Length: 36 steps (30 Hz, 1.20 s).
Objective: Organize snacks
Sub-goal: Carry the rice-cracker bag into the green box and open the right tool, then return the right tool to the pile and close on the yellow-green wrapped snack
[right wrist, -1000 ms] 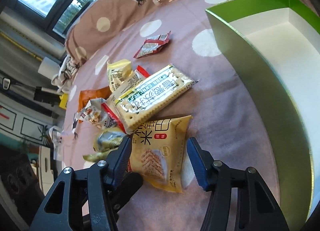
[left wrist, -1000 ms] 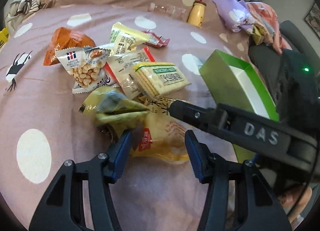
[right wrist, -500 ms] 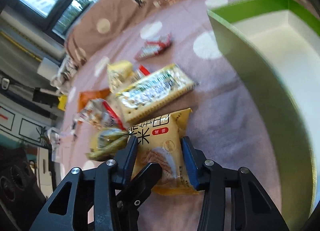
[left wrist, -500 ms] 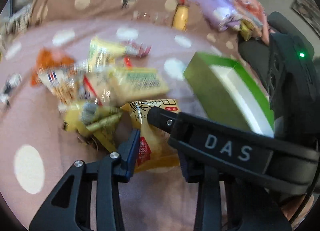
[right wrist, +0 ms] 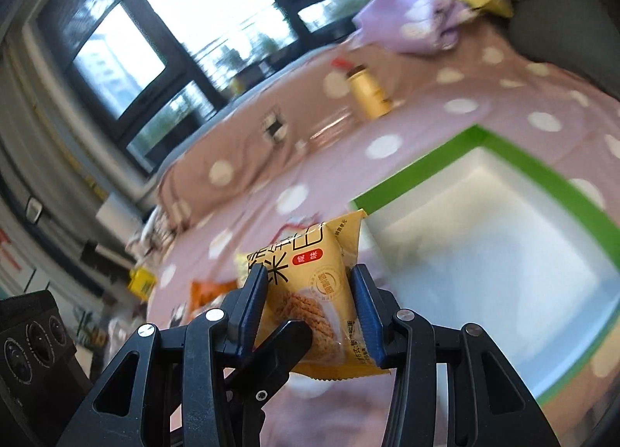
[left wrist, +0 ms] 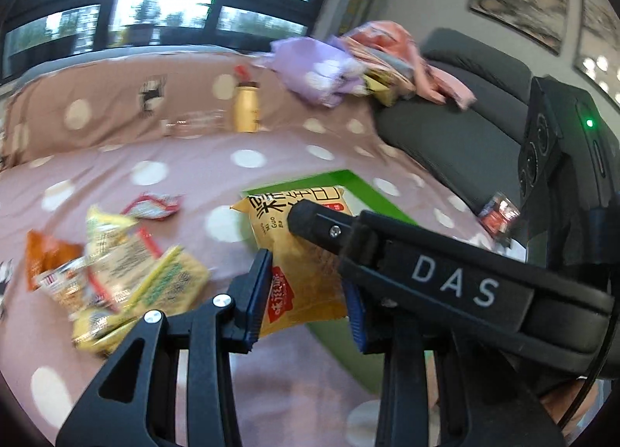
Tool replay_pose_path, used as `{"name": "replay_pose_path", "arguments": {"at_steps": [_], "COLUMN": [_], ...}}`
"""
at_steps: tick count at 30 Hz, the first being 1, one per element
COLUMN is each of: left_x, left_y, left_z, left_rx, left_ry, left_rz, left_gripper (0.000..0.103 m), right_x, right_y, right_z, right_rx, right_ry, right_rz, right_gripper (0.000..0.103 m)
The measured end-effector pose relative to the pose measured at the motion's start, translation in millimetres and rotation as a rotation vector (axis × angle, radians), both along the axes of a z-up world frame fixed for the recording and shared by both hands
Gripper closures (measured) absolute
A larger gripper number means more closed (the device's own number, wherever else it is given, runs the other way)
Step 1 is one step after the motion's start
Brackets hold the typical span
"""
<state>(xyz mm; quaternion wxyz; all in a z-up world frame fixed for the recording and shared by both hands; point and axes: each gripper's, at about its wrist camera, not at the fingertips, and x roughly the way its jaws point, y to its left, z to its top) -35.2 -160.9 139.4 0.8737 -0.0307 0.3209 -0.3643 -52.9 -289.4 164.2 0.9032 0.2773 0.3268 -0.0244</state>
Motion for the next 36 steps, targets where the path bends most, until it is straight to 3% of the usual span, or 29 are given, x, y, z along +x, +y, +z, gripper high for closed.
{"name": "replay_pose_path", "arguments": {"at_steps": [12, 19, 22, 25, 27, 32, 36], "left_x": [23, 24, 23, 19, 17, 10, 6], "left_y": [-76, -89, -84, -70, -54, -1, 49], "left_z": [-32, -47, -47, -39, -31, -10, -6], "left_rx": [0.057, 0.089, 0.071, 0.055, 0.053, 0.048, 0.072], "left_ry": [0.169, 0.224, 0.239, 0.217, 0.197, 0.116, 0.077], "left_rz": [-0.143, -0.137, -0.121, -0.089, -0.045, 0.104, 0.265], "left_gripper": [0.073, 0.074, 0.073, 0.067, 0.053, 0.029, 0.023], "right_x": [-1, 0, -1, -1, -1, 0, 4], "right_y": [-73, -87, -87, -80, -74, -49, -17], "right_z": [-42, -60, -60, -53, -47, -29, -12], "right_rx": [0.084, 0.120, 0.137, 0.119, 0.095, 0.049, -0.025], "right_ry": [0.166, 0.234, 0.218, 0.192, 0.176, 0.104, 0.057], "right_rz": [-0.170, -0.200, -0.192, -0.176, -0.171, -0.111, -0.050], "right_gripper": [0.055, 0.055, 0.055, 0.048, 0.039, 0.027, 0.023]}}
